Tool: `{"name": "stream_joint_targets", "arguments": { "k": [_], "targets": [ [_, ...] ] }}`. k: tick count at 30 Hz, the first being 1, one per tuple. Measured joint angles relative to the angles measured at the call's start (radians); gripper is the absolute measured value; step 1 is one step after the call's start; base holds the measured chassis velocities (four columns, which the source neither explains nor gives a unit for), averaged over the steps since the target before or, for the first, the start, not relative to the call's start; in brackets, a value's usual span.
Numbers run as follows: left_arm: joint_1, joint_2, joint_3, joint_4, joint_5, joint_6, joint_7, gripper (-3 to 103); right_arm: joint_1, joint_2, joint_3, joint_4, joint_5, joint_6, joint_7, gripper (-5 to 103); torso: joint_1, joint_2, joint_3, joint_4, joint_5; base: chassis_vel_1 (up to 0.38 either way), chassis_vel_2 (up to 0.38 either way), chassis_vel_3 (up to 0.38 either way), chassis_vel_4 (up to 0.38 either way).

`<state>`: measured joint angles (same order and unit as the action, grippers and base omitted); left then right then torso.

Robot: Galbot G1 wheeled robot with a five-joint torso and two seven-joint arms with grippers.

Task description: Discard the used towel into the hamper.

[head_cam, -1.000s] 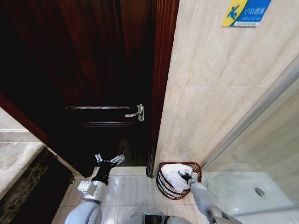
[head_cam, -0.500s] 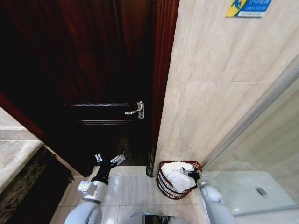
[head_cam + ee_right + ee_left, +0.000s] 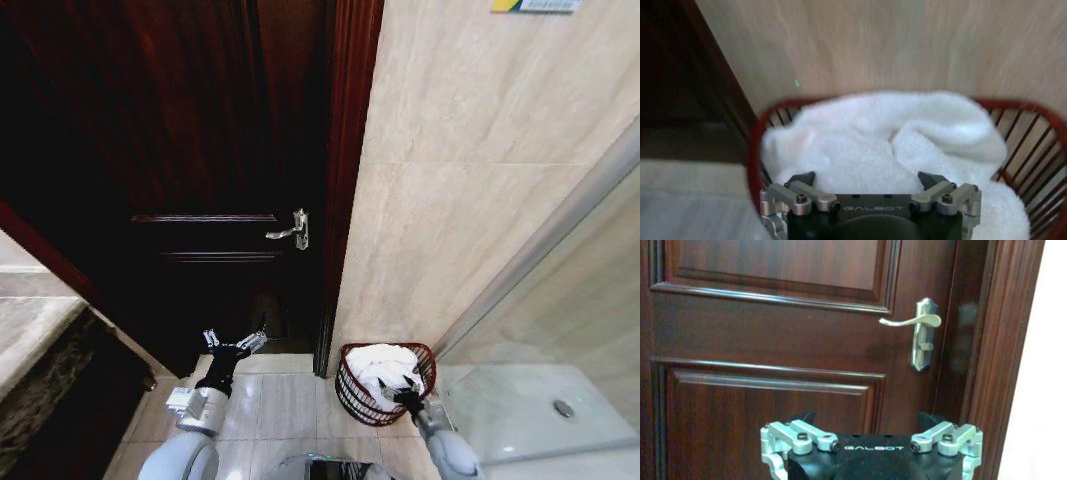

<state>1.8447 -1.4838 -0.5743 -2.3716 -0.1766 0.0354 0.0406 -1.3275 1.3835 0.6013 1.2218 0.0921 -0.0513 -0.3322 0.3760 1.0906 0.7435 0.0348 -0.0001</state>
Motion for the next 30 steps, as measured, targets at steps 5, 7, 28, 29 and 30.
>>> {"name": "stream_joint_targets", "arguments": {
  "k": [5, 7, 28, 29, 30],
  "targets": [
    [0.0, 0.0, 0.0, 0.0, 0.0, 0.0, 0.0, 100, 0.1, 0.008, -0.002, -0.163, -0.088, 0.033, 0.001, 100, -0.008, -0.019, -0.01, -0.0005, -0.0004, 0.0, 0.0, 0.0, 0.0],
    [0.0, 0.0, 0.0, 0.0, 0.0, 0.0, 0.0, 100, 0.194, 0.016, -0.001, -0.283, -0.111, 0.034, 0.019, 100, -0.016, -0.035, -0.019, -0.0002, 0.0004, 0.0, 0.0, 0.0, 0.0],
    [0.0, 0.0, 0.0, 0.0, 0.0, 0.0, 0.0, 100, 0.417, -0.018, -0.014, -0.514, -0.093, 0.018, 0.008, 100, -0.06, -0.134, -0.073, -0.0001, 0.001, 0.0, 0.0, 0.0, 0.0],
    [0.0, 0.0, 0.0, 0.0, 0.0, 0.0, 0.0, 100, 0.397, -0.033, -0.02, -0.469, -0.082, 0.009, 0.006, 100, -0.062, -0.139, -0.076, 0.0, 0.0011, 0.0, 0.0, 0.0, 0.0],
    [0.0, 0.0, 0.0, 0.0, 0.0, 0.0, 0.0, 100, 0.373, -0.053, -0.026, -0.412, -0.063, -0.004, 0.005, 100, -0.063, -0.142, -0.078, -0.0001, 0.0011, 0.0, 0.0, 0.0, 0.0]
  ]
}}
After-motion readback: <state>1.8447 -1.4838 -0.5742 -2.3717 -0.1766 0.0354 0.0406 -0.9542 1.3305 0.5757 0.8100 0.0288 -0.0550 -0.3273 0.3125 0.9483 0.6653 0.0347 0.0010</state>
